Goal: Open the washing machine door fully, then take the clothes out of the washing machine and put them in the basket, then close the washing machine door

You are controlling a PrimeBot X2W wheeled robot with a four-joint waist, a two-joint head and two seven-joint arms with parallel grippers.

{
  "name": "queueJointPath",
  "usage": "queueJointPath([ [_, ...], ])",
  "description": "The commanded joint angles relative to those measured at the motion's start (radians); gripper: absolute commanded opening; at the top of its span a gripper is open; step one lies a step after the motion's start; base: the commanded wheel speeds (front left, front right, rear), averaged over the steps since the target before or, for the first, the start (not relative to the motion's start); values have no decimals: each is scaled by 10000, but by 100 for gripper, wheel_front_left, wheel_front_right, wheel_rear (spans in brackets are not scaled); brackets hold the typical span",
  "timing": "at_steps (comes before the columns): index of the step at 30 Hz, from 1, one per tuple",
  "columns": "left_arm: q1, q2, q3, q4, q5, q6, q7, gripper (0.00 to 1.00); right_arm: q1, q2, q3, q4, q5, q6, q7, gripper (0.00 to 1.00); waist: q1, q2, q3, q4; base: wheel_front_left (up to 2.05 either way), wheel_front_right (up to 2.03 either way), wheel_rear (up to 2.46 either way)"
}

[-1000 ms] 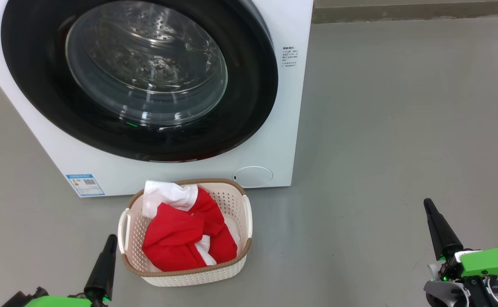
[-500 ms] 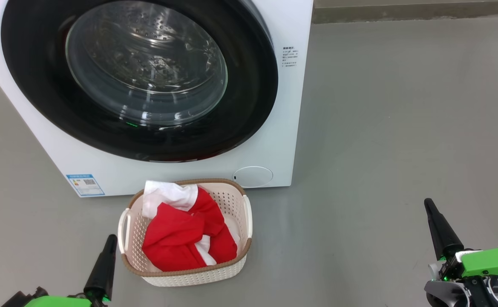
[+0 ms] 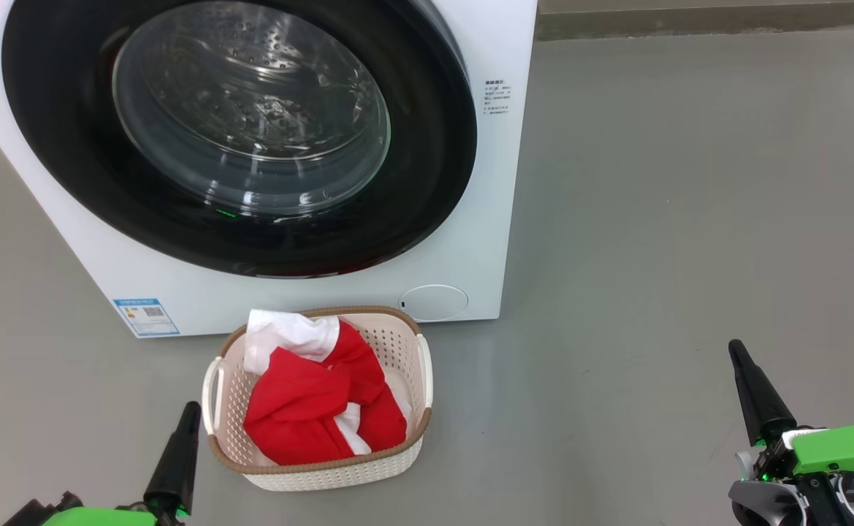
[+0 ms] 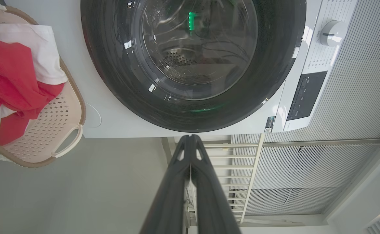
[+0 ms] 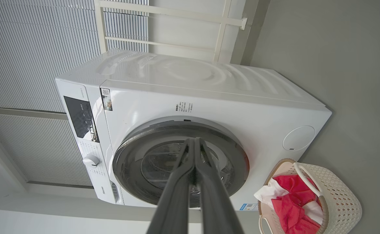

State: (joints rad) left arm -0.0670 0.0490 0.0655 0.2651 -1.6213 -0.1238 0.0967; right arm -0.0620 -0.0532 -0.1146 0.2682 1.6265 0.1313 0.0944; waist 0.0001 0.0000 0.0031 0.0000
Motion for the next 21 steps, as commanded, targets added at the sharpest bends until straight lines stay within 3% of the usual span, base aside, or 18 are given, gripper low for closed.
queueJointPath([
  [1,-400,104,361,-203,26,-69,67,0,-444,-91,172,-243,-43,-6,56,0,0,0,0,0,0,0,0],
  [21,-402,82,394,-202,54,-69,93,0,-448,-62,130,-241,-78,-6,89,0,0,0,0,0,0,0,0],
])
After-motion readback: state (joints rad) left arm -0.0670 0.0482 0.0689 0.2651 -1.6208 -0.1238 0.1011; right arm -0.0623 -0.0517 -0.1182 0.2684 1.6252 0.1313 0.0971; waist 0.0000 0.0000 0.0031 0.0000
